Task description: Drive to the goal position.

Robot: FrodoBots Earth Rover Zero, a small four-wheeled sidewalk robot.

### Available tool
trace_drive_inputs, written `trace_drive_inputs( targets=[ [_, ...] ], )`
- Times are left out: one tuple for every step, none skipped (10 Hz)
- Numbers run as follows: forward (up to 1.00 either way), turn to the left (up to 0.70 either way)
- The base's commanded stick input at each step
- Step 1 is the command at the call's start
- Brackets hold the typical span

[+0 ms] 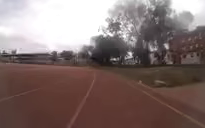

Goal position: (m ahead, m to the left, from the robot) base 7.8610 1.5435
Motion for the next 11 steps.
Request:
trace_drive_inputs(
  targets=[
    [0.85, 0.0],
    [0.85, 0.0],
    [0.85, 0.0],
    [0.85, 0.0],
    [0.85, 0.0],
    [0.85, 0.0],
    [0.85, 0.0],
    [0.85, 0.0],
    [0.85, 0.0],
    [0.85, 0.0],
    [0.85, 0.0]
  ],
)
